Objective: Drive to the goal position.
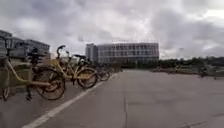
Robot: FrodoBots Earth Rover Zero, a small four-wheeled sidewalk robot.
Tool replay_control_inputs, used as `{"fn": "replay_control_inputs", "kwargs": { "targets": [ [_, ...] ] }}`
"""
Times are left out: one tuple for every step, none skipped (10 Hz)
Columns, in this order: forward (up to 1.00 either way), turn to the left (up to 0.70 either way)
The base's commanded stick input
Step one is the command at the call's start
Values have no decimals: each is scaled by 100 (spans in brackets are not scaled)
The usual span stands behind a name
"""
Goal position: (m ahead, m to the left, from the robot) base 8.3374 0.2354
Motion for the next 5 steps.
{"fn": "replay_control_inputs", "kwargs": {
  "targets": [
    [70, -35],
    [70, -35],
    [70, -28],
    [70, -16],
    [70, -5]
  ]
}}
